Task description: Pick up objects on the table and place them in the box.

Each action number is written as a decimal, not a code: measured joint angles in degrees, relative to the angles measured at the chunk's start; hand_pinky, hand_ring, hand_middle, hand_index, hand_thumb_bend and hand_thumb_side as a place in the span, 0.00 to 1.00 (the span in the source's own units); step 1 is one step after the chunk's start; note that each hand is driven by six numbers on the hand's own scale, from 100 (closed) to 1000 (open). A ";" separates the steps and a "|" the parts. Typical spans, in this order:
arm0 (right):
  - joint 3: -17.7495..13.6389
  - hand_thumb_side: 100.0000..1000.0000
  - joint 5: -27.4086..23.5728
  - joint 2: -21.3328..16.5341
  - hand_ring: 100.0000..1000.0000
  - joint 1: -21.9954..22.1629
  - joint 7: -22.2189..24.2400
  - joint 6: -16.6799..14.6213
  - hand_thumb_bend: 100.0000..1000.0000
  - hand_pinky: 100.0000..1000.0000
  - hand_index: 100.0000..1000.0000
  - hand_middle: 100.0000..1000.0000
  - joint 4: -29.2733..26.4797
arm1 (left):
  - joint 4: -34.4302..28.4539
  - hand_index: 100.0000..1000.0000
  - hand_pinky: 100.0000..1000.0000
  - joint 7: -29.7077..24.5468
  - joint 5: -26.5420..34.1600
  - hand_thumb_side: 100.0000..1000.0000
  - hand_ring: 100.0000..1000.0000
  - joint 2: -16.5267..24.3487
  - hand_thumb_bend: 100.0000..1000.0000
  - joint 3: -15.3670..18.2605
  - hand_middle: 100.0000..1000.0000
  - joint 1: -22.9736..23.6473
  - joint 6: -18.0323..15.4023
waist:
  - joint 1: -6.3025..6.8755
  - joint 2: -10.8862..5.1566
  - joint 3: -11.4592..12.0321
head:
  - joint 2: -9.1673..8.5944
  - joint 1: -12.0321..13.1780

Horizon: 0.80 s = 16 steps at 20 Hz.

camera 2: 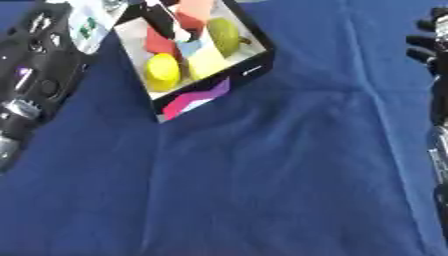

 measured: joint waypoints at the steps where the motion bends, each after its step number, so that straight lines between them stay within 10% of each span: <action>1: 0.00 0.67 0.00 0.00 0.70 0.01 -0.01 0.00 0.00 0.75 0.80 0.69 0.00 | -0.55 0.94 0.88 1.05 0.20 0.72 0.85 0.51 0.41 0.13 0.81 0.04 0.48 | 0.00 0.00 0.21 | 0.01 -0.13; 2: 0.00 0.67 0.00 0.00 0.70 0.02 -0.01 0.00 0.00 0.75 0.80 0.69 0.00 | -1.22 0.93 0.88 2.29 0.73 0.69 0.84 1.14 0.37 0.47 0.81 0.13 1.13 | 0.00 0.00 0.44 | 0.02 -0.24; 3: 0.00 0.67 0.00 -0.01 0.70 0.05 -0.03 0.00 0.00 0.75 0.80 0.69 0.00 | -2.14 0.90 0.86 3.70 1.57 0.49 0.81 1.84 0.10 0.86 0.79 0.28 1.88 | 0.00 0.00 0.64 | 0.03 -0.37; 5: -0.02 0.66 0.00 -0.04 0.70 0.33 -0.07 -0.03 0.00 0.75 0.80 0.69 0.00 | -4.98 0.83 0.85 7.10 4.91 0.29 0.78 3.64 0.00 1.67 0.77 1.26 3.68 | 0.00 -0.01 1.07 | 0.04 -0.54; 16: -1.78 0.63 0.06 -1.20 0.71 2.15 -1.77 -0.75 0.00 0.75 0.80 0.70 -0.02 | -34.78 0.77 0.73 28.09 43.45 0.53 0.65 19.78 0.00 8.90 0.70 19.83 12.96 | -0.03 -0.18 3.66 | 0.02 -3.26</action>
